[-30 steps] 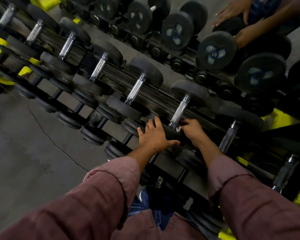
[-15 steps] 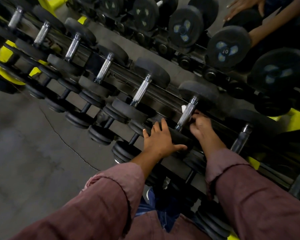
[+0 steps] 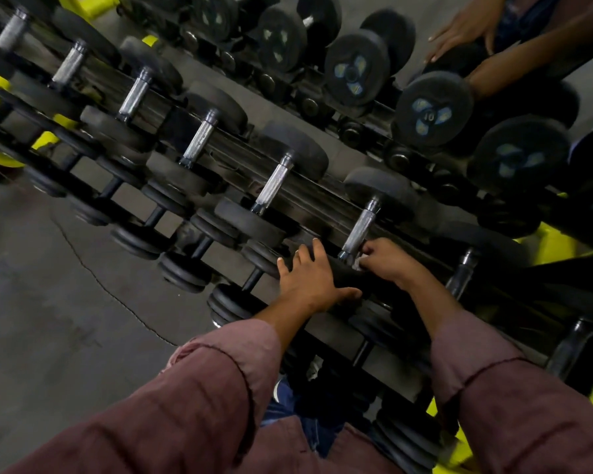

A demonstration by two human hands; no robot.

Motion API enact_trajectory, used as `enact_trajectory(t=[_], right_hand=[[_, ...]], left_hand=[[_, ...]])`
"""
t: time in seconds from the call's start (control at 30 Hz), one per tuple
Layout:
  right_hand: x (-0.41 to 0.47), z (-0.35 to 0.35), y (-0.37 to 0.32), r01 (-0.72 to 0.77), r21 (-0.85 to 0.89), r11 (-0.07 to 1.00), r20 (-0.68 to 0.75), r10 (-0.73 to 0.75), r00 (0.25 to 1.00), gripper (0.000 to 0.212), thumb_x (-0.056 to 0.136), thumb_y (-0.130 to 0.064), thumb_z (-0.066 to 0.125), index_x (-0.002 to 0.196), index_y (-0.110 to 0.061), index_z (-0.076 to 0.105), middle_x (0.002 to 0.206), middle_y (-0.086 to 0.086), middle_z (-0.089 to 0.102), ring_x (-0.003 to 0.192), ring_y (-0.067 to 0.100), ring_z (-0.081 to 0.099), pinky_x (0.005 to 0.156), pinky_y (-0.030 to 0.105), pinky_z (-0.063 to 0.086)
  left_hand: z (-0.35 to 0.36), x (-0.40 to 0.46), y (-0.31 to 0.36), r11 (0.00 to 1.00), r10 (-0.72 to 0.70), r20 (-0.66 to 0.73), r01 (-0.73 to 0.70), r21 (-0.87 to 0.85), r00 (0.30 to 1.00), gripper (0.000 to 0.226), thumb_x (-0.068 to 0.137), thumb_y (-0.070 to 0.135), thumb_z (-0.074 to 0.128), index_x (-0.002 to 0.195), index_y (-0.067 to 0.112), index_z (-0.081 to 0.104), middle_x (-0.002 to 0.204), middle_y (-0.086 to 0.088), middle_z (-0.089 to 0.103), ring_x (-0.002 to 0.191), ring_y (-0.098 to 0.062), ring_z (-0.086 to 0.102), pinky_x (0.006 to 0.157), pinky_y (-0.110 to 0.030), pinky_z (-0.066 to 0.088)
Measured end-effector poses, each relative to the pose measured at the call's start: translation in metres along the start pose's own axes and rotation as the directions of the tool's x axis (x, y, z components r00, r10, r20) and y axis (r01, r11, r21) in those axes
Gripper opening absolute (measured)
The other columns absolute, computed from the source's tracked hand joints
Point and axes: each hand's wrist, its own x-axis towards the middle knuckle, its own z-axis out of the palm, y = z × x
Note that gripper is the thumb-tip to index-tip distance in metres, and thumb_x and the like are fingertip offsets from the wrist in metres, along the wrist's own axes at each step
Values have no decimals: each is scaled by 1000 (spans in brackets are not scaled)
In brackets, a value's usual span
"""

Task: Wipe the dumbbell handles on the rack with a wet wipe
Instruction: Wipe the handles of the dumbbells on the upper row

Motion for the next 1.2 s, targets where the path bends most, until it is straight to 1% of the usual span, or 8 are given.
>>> enact_trajectory(t=[0.2,0.43,0.57,0.63,0.8,0.97,1.1,1.2], right_hand=[[-12,-12,-15,53,91,994,-11,-52,999,9,73,-6,70,77,-14,72,69,3,69,64,14,61,63,28,47],[-23,-6,-67,220,320,922,-74,-207,975,24,81,4,62,100,-10,67,70,2,66,58,10,58,55,22,47],[-17,12,-103,242,342,908,-75,-230,970,29,85,-2,54,105,-19,65,91,9,69,63,18,68,62,29,54],[-11,25,-121,262,325,909,-86,-247,965,31,85,-1,50,102,-22,65,100,12,68,67,23,72,63,32,54],[4,51,-160,288,215,933,-152,-260,954,26,83,-3,50,94,-19,67,91,5,69,70,22,72,62,30,58],[26,72,-189,292,47,955,-221,-275,936,25,81,-3,56,89,-18,73,84,-5,69,66,-2,63,60,11,44],[44,85,-200,304,-168,938,-159,-331,930,18,85,-9,67,99,-15,78,117,9,63,106,19,62,90,21,45],[52,93,-211,309,-289,906,-67,-341,938,19,85,-17,65,97,-18,80,107,9,68,98,23,66,82,24,48]], left_hand=[[-20,9,-17,993,83,109,-73,-89,991,128,76,79,66,162,17,-6,167,-19,9,154,-34,15,125,-55,12],[-71,8,-66,969,171,-303,-216,-121,937,98,86,59,70,158,11,22,155,-17,38,139,-36,41,116,-49,34],[-92,16,-97,993,48,-433,-88,-74,900,86,85,59,70,149,12,36,148,-14,41,137,-36,40,117,-48,31],[-101,24,-112,995,-33,-400,-6,-97,916,91,84,62,70,150,11,33,152,-15,37,142,-35,35,119,-51,27],[-115,47,-143,992,-103,-154,90,-85,983,120,79,75,67,161,11,7,167,-16,14,153,-35,19,122,-55,20],[-134,62,-150,992,-115,68,118,-43,991,137,74,79,69,160,10,-11,169,-18,5,153,-37,17,121,-55,21],[-144,71,-150,994,-108,166,109,7,980,139,74,81,67,159,8,-15,169,-19,0,155,-35,11,123,-59,13],[-145,73,-151,995,-96,176,95,14,980,137,75,80,65,159,7,-14,169,-19,0,156,-33,9,122,-61,10]])
